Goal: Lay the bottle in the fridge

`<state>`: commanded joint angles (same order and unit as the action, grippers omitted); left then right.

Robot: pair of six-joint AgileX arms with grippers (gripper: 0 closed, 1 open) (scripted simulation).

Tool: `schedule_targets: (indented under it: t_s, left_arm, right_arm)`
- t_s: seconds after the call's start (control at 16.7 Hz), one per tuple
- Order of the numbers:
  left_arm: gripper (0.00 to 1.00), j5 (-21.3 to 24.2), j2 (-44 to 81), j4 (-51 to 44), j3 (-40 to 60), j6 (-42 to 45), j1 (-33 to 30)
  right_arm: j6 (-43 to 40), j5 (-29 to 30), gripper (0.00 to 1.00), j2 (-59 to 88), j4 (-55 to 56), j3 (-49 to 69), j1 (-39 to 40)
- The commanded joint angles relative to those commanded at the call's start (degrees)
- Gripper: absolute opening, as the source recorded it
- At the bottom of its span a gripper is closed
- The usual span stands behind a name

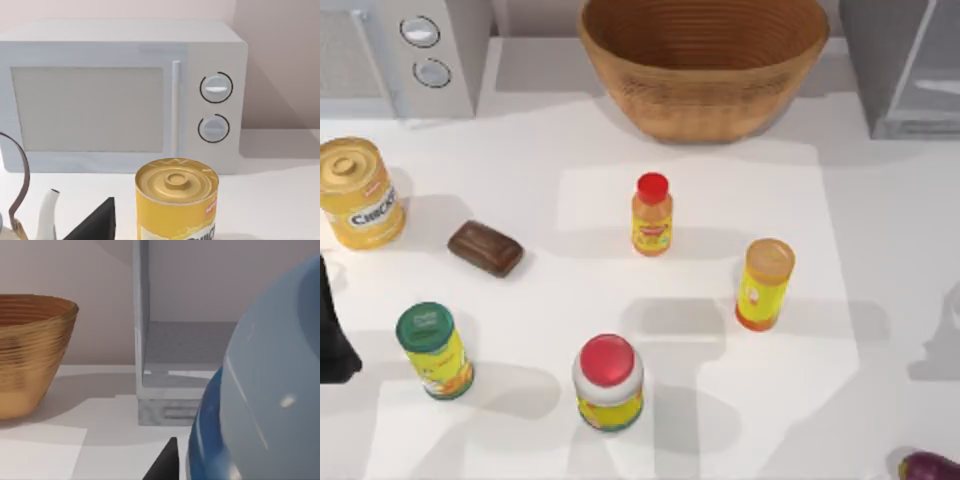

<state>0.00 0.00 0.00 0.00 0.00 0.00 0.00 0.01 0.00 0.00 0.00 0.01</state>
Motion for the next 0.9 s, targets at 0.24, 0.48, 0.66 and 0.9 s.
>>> schedule_targets:
  t_s: [0.24, 0.48, 0.66, 0.9]
  left_arm:
    - [1.0, 0.0, 0.0, 0.0, 0.0, 0.0, 0.0]
    - [1.0, 0.0, 0.0, 0.0, 0.0, 0.0, 0.0]
    - [1.0, 0.0, 0.0, 0.0, 0.0, 0.0, 0.0]
    - [1.0, 0.0, 0.0, 0.0, 0.0, 0.0, 0.0]
  right_arm:
    - [0.01, -0.14, 0.01, 0.29, -0.04, 0.01, -0.05]
    - [-0.12, -0.14, 0.01, 3.82, 2.17, 2.63, 0.03]
    - [-0.33, -0.16, 0.01, 12.78, 7.88, 10.23, -0.15]
    - [-0.5, -1.3, 0.01, 32.9, 20.03, 27.13, -1.31]
